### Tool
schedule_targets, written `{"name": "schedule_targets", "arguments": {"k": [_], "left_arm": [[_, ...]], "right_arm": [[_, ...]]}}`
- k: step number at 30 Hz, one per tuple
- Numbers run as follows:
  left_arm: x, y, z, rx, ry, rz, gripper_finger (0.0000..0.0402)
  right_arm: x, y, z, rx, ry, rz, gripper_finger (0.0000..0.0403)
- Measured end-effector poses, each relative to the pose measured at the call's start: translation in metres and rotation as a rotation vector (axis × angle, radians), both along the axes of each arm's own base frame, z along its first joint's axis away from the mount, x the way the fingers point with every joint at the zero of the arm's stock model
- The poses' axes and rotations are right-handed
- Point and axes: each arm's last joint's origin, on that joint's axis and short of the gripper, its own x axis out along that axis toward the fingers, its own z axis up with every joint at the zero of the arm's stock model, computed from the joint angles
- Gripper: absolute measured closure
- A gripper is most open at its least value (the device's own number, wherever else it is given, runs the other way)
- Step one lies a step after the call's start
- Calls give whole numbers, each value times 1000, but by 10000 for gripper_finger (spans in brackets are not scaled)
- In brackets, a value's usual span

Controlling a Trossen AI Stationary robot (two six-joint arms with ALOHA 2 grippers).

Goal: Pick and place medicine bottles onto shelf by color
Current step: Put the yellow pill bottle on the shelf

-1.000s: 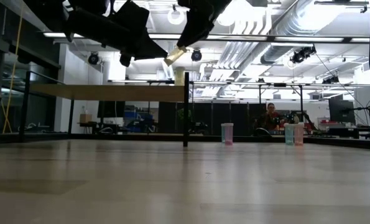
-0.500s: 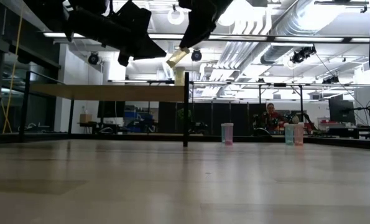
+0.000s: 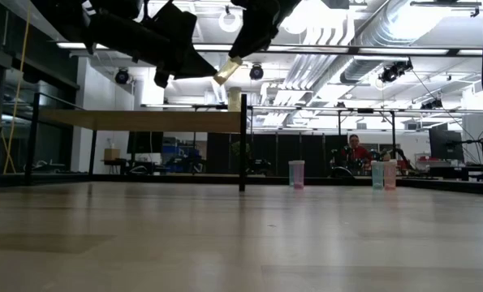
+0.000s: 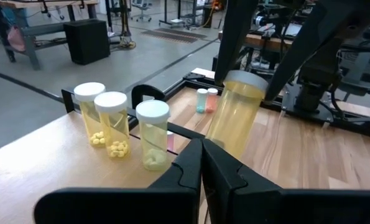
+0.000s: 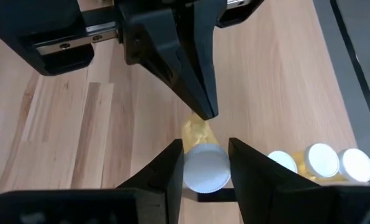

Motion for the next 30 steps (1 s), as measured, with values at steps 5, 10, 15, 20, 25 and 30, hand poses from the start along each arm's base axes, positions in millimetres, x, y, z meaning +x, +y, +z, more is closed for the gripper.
{"name": "schedule_targets", "arguments": {"k": [5,10,15,20,25,30], "left_arm": [[0,0,0,-1,0,-4,401],[1,0,-2,-13,-2,-3,401],[5,5,-10,-27,16,6,401],[9,12,-17,-27,19,27,401],[5,16,-15,-28,21,47,401],[-10,11,-1,-17,46,47,401]], "right_arm": [[0,0,0,-1,-7,-1,300],[2,0,2,-5,-28,-2,300],[3,-1,3,-11,-48,-3,300],[3,-1,3,-12,-48,-2,302],[3,-1,3,-13,-47,-2,301],[2,-1,3,-16,-34,4,300]]}}
